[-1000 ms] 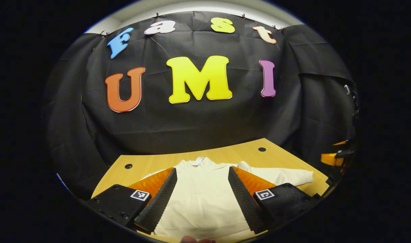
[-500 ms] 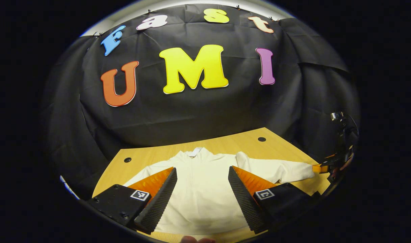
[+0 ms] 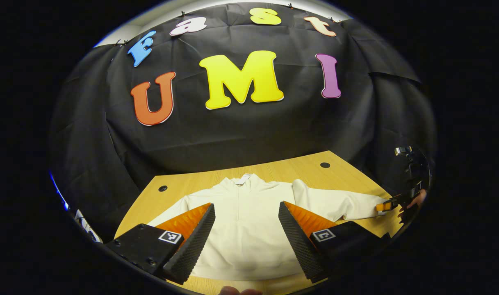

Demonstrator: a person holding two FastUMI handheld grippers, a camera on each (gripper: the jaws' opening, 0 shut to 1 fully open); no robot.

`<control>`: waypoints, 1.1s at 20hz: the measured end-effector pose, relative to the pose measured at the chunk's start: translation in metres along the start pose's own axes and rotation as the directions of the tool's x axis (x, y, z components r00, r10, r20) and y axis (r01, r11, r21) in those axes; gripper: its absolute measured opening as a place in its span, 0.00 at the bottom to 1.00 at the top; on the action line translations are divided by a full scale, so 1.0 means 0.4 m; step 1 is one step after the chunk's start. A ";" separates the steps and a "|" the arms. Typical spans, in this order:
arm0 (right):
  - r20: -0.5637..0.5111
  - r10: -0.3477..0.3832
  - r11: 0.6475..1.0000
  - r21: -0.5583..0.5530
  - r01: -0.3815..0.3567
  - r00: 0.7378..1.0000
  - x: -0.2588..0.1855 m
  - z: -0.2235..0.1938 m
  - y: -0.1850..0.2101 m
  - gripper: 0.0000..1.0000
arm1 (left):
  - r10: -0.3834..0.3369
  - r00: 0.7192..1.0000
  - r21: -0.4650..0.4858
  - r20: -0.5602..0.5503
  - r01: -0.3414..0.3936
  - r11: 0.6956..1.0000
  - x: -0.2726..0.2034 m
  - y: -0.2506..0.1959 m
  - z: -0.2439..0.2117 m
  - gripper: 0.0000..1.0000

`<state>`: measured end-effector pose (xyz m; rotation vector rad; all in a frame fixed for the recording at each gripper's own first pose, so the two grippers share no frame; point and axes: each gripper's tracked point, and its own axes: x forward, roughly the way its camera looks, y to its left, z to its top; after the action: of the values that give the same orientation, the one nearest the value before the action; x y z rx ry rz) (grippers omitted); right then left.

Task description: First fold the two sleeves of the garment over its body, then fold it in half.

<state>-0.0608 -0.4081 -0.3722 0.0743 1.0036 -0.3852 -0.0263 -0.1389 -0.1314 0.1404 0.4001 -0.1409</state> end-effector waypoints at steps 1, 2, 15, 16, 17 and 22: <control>-0.009 -0.005 1.000 0.008 0.005 1.000 0.005 -0.012 -0.003 0.95 | -0.002 1.000 -0.001 0.001 0.002 1.000 -0.001 0.007 0.001 0.99; -0.010 0.008 1.000 0.028 -0.007 1.000 0.006 -0.015 -0.001 0.95 | -0.007 1.000 -0.005 0.003 0.007 1.000 0.001 0.013 0.003 0.99; 0.005 0.088 0.975 0.203 -0.087 0.996 0.021 -0.017 0.020 0.12 | -0.020 1.000 -0.007 0.007 0.021 1.000 0.007 0.061 -0.002 0.99; 0.004 0.085 0.964 0.252 -0.083 0.996 0.021 -0.008 0.020 0.12 | -0.019 1.000 -0.009 0.005 0.019 1.000 0.007 0.063 -0.001 0.99; 0.010 0.089 0.955 0.283 -0.088 0.996 0.041 -0.008 0.020 0.12 | -0.017 1.000 -0.014 0.005 0.017 1.000 0.006 0.066 -0.003 0.99; 0.079 0.084 0.970 0.223 -0.100 0.993 -0.050 0.052 0.025 0.02 | -0.012 1.000 -0.036 0.003 0.012 0.999 0.015 0.080 -0.011 0.99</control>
<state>-0.0500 -0.3983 -0.3455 0.3113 0.8817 -0.4132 -0.0172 -0.1077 -0.1343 0.1025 0.4008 -0.1457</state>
